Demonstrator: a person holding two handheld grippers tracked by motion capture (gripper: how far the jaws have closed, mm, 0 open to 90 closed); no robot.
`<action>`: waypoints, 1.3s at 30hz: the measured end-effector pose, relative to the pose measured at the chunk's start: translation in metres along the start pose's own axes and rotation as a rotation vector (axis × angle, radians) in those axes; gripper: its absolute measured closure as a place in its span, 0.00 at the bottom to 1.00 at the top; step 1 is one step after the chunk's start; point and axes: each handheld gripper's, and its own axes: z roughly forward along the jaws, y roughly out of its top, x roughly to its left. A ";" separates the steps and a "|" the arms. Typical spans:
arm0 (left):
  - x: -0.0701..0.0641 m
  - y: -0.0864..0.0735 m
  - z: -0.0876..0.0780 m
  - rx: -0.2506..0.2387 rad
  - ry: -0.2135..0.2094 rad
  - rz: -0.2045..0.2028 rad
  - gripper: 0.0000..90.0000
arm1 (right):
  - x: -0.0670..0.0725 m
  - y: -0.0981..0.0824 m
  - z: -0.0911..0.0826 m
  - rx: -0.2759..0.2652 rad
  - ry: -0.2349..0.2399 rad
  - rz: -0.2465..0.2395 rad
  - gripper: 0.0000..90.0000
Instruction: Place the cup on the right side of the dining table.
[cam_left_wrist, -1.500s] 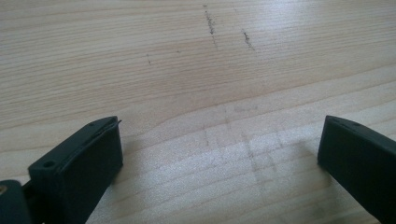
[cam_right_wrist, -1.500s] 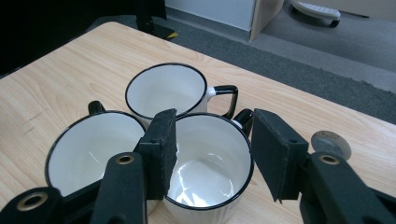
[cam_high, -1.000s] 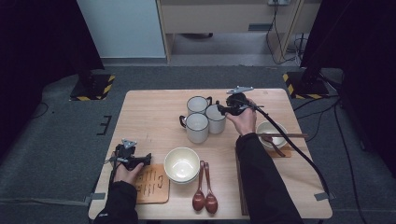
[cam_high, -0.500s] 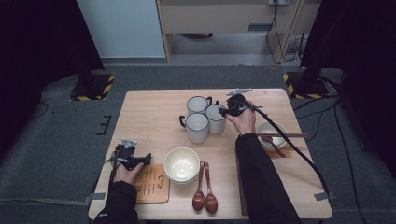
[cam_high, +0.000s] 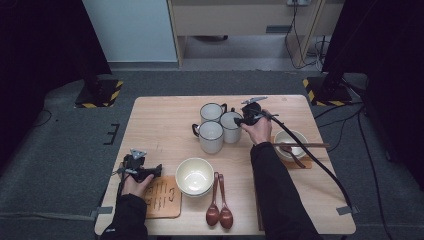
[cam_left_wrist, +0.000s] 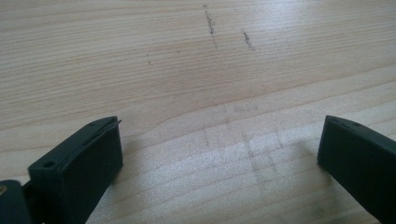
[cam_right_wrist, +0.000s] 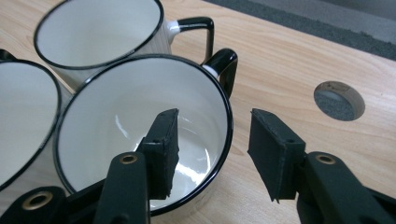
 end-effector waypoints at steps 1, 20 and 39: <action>0.000 0.000 0.000 0.000 0.000 0.000 0.00 | 0.000 0.000 0.001 0.004 0.001 0.000 0.59; 0.000 0.000 0.000 0.000 0.000 0.000 0.00 | -0.002 -0.004 0.015 0.049 0.009 0.020 0.67; 0.000 0.000 0.000 0.000 0.000 0.000 0.00 | -0.002 -0.004 0.017 0.055 0.026 0.046 0.73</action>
